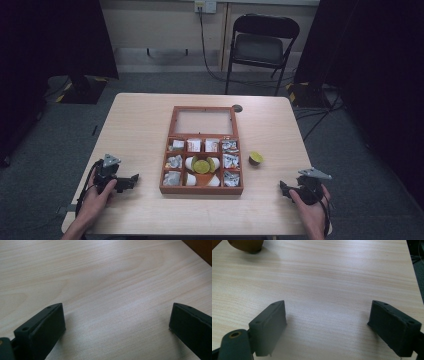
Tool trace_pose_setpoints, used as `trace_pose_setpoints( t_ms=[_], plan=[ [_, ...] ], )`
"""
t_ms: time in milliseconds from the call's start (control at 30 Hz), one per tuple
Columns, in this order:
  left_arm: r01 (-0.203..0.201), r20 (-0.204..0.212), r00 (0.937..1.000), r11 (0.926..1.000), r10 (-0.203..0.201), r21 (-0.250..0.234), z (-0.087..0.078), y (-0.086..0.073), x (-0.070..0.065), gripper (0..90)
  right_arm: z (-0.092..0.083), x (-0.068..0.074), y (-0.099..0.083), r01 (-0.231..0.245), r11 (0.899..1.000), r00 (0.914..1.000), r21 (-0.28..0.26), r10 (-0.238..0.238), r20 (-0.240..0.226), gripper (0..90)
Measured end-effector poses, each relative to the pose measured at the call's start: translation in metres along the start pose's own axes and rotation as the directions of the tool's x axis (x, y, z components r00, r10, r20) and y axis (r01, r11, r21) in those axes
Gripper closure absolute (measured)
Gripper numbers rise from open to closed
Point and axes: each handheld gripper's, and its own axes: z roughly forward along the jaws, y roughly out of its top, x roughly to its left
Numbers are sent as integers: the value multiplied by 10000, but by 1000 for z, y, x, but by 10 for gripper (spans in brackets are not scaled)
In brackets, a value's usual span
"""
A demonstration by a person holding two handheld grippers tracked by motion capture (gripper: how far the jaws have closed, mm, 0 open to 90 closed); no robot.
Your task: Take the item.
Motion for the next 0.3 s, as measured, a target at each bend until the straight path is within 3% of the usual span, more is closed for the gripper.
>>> trace_pose_setpoints(
  t_ms=[300],
  plan=[
    [-2,15,10000,10000,2,-6,0,0,0,0,1,5,-2,-111,9998,9997,-164,115,230,128]
  ],
)
